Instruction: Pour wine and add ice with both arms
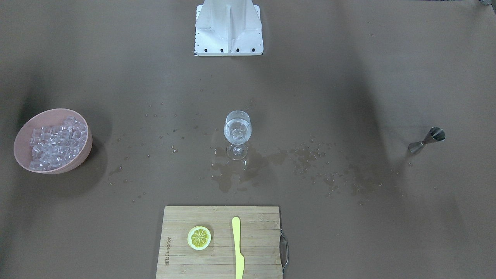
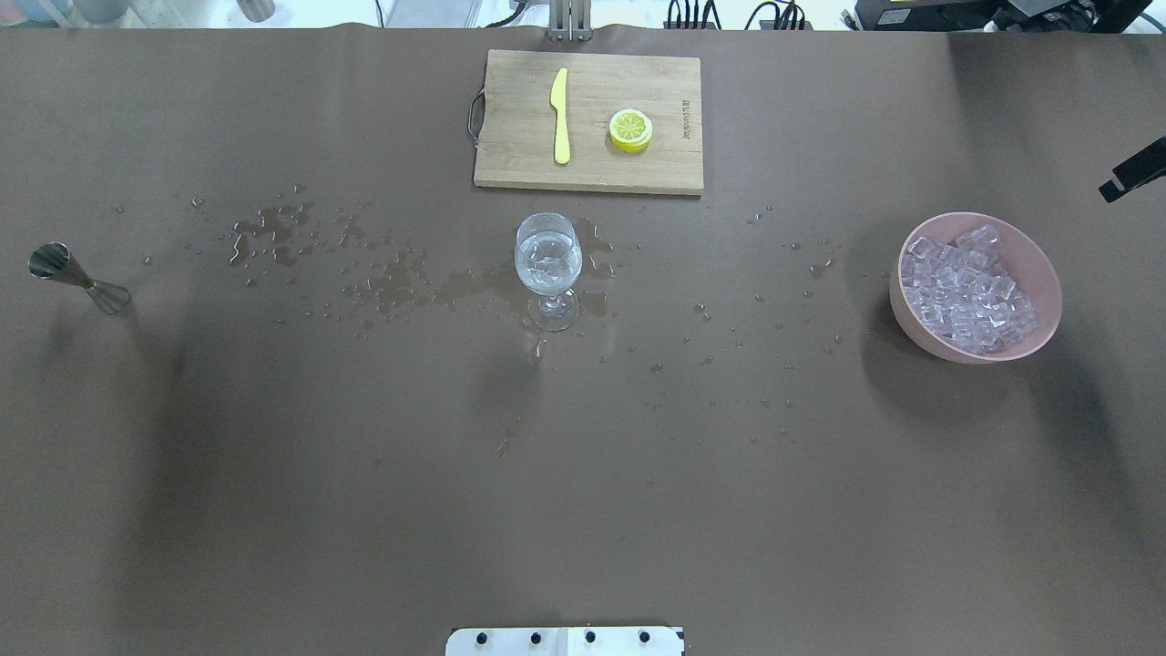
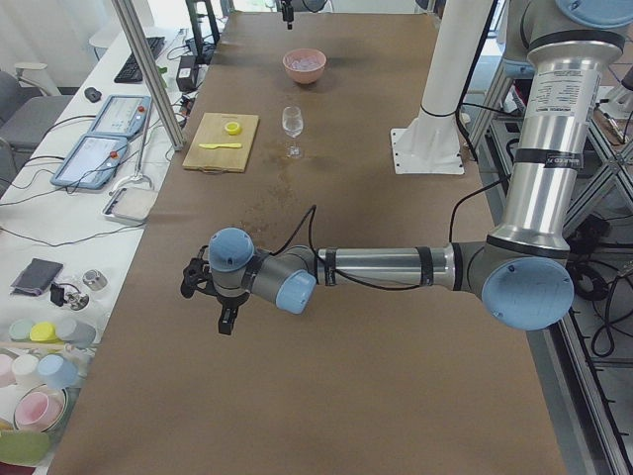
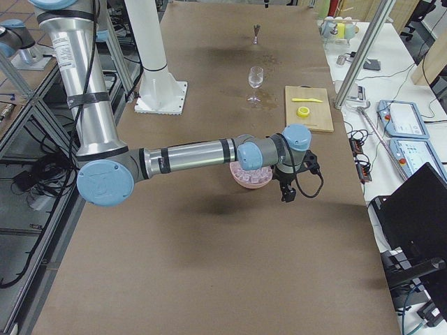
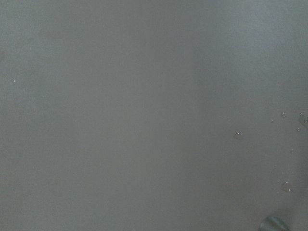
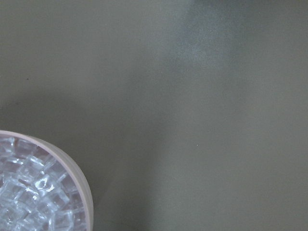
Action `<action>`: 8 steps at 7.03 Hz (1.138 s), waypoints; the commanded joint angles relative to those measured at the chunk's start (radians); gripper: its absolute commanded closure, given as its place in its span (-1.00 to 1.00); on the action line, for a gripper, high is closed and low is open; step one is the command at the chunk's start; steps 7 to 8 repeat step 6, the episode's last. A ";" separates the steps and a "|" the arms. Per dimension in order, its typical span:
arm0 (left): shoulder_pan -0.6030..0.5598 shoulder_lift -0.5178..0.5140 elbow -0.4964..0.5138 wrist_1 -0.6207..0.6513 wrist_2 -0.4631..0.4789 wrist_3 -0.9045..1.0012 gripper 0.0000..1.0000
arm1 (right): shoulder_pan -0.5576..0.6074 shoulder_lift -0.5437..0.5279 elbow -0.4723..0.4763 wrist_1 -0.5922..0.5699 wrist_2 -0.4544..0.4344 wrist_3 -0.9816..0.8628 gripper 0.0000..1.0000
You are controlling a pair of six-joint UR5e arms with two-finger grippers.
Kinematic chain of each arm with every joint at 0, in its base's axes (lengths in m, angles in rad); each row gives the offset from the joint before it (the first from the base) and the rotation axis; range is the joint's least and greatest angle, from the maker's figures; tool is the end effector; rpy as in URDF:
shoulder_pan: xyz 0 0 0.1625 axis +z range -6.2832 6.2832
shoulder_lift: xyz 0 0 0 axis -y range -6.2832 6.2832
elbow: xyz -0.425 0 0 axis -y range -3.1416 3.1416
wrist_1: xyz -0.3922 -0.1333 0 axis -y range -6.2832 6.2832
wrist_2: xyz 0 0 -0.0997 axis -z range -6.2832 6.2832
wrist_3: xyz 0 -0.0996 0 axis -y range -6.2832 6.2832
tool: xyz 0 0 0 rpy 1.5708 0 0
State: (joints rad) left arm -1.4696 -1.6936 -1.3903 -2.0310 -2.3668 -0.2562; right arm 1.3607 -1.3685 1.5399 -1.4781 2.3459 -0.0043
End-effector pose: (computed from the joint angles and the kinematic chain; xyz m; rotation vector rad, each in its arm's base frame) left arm -0.0050 -0.5660 0.6320 0.2351 0.8392 0.0151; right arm -0.0601 -0.5870 0.5546 0.1709 -0.7951 -0.3048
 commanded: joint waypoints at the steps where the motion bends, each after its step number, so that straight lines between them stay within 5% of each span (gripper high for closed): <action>1: 0.000 0.002 -0.001 0.000 0.000 -0.005 -0.96 | 0.000 -0.001 -0.001 0.004 0.000 0.004 -1.00; 8: 0.008 0.003 -0.036 -0.044 -0.002 -0.067 -0.96 | -0.018 0.000 -0.030 0.009 0.000 0.006 -1.00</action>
